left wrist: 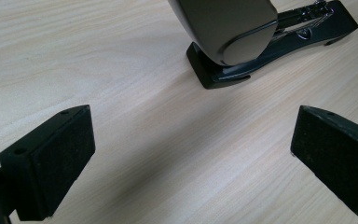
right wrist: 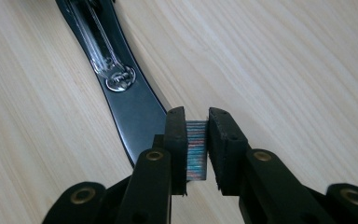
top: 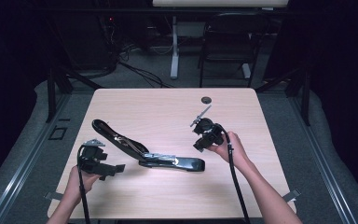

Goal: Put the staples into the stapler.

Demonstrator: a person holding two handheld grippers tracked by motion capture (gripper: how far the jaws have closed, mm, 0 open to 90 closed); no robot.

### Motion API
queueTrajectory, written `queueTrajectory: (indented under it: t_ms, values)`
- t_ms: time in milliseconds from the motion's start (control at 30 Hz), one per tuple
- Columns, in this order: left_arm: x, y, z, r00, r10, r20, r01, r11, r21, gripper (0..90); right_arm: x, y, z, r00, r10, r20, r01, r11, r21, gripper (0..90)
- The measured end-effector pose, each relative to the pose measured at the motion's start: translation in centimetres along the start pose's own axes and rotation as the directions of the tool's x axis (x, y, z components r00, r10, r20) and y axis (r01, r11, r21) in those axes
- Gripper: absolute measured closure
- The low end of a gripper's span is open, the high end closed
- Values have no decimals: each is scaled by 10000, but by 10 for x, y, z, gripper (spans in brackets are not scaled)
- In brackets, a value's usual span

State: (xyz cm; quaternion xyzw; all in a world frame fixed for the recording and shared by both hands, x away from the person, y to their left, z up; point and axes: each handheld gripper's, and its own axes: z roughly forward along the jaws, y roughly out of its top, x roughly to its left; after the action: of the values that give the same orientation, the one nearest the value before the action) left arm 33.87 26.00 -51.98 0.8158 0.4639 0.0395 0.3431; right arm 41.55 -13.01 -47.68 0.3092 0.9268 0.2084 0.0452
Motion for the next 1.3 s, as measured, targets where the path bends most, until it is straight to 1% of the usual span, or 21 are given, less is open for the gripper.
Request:
queueTrajectory:
  t_ms: [100,133,167,333,367,533,600,667,733,800,900,1067,1133,1167,1200,1267,1300]
  values:
    - [0,0,1,10000,34,62,-34,10000,40,0,4,7,-1,9998,-190,-116,188,9998,-107,785]
    - [0,0,1,10000,31,81,-32,10000,55,0,5,8,0,9998,-130,-167,126,9997,-231,786]
    - [1,0,2,10000,12,90,-13,10000,79,0,6,11,1,9995,-275,-179,272,9995,-153,785]
    - [0,0,1,9999,93,100,-94,9999,99,0,12,18,4,9987,-421,-294,414,9989,-230,786]
    - [0,0,1,9999,87,98,-88,9999,95,0,13,19,5,9982,-528,-283,523,9985,-168,785]
    - [-1,1,2,9999,62,117,-63,9999,124,0,16,23,4,9971,-694,-322,689,9975,-165,785]
    - [-1,1,2,9999,90,109,-92,9999,127,0,17,24,4,9971,-672,-367,662,9974,-280,785]
    - [-1,1,2,9999,118,67,-118,9999,96,0,17,25,4,9965,-747,-378,740,9971,-197,785]
    - [0,1,2,9999,78,63,-79,9999,81,0,18,26,5,9966,-699,-435,687,9972,-287,785]
    - [0,1,2,9999,65,84,-66,9999,97,0,18,26,5,9958,-788,-462,777,9966,-270,785]
    - [-1,1,2,9999,82,86,-83,9999,110,0,19,28,6,9953,-803,-545,788,9965,-280,785]
    - [0,0,2,10000,83,42,-83,9999,89,0,20,29,7,9945,-888,-549,877,9959,-229,785]
    - [0,0,1,9999,102,52,-103,9999,100,0,21,30,8,9948,-848,-560,834,9962,-264,785]
    - [0,0,1,9999,105,55,-106,9999,98,0,21,31,7,9941,-931,-561,919,9955,-237,785]
    - [0,0,1,9999,104,61,-104,9999,93,0,22,32,7,9945,-882,-573,865,9958,-308,785]
    - [-1,0,2,9999,137,50,-137,9998,123,0,23,34,6,9936,-971,-569,956,9950,-298,785]
    - [-1,0,2,9998,173,74,-174,9997,146,0,24,35,6,9933,-980,-619,958,9947,-374,785]
